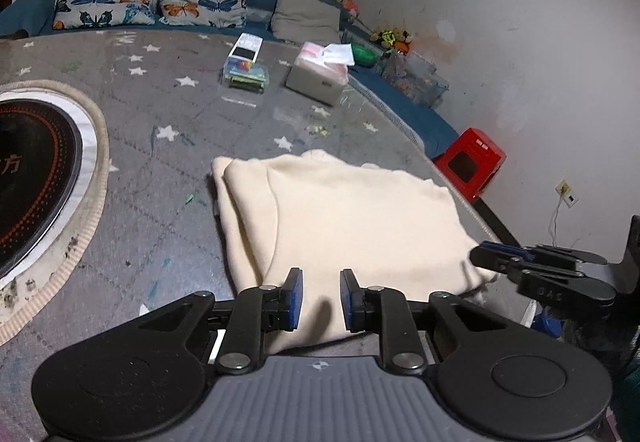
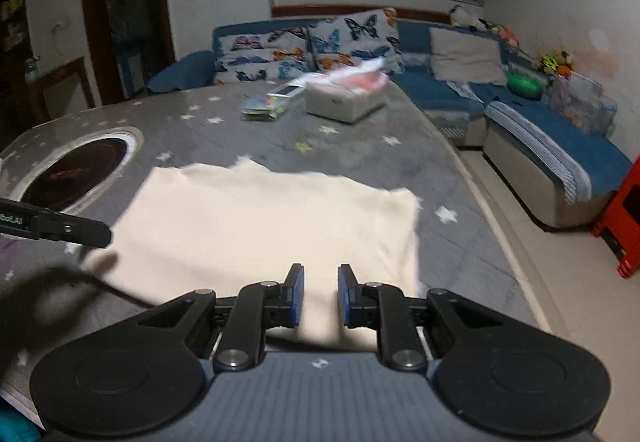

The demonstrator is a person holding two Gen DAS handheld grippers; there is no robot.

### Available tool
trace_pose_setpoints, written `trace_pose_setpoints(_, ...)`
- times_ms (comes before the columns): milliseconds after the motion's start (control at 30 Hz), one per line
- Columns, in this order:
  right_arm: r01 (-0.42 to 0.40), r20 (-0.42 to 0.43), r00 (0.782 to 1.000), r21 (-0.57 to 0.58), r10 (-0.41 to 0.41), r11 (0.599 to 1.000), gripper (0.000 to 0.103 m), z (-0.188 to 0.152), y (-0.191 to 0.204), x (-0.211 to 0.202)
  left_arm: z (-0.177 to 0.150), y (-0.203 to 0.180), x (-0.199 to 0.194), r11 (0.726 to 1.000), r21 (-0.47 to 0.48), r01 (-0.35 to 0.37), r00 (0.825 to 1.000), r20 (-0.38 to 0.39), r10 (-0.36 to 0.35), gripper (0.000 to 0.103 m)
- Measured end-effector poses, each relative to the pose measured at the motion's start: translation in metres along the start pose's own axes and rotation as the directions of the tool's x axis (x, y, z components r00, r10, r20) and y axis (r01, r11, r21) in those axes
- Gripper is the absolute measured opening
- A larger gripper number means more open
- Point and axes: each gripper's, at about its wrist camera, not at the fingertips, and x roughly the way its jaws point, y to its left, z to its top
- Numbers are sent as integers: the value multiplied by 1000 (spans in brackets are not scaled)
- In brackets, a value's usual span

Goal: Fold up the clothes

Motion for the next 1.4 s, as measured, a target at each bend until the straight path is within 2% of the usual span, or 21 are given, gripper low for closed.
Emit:
trace_pose_setpoints(100,-33,-5,999,-23,32,999,17,3,14,10,2,-3,4,1000,9,-12,1000,5,12,22)
trace_pose_setpoints(233,-28,-38,999,-53,26,998,17,-5,25,24,-2,-1,18,999,17,-42,999,-22,43,22)
trace_pose_setpoints(467,-41,8,999,-68,42,997,21,7,36,12,1,-6,16,999,28,-43,999,-16,44,23)
trace_pose_setpoints(567,-71,6,997,-80,72,994,22,9,47,19,2,-7,17,998,26,-49,999,-17,49,23)
trace_pose_setpoints(667,-68,-26,998,-105,65,992,23,3,57,33,1,-9,17,998,25,-55,998,-21,55,23)
trace_pose_setpoints(800,-58,-6,998,-118,58,991,23,7,63,28,1,-9,15,998,26,-55,998,-19,55,23)
trace_pose_setpoints(900,-86,17,996,-122,88,989,23,12,70,25,1,-9,15,998,21,-57,998,-19,57,23)
trace_pose_setpoints(1000,-122,-19,993,-146,120,982,23,8,83,37,0,-9,16,998,19,-65,998,-24,65,23)
trace_pose_setpoints(1100,-114,-17,993,-160,113,981,24,5,87,40,0,-10,14,997,23,-69,997,-26,69,25)
trace_pose_setpoints(1333,-85,12,996,-126,87,988,50,6,79,20,-3,-17,9,995,47,-84,996,-12,85,45)
trace_pose_setpoints(1400,-72,11,997,-110,73,991,52,3,77,17,-5,-20,7,993,63,-95,995,-11,96,48)
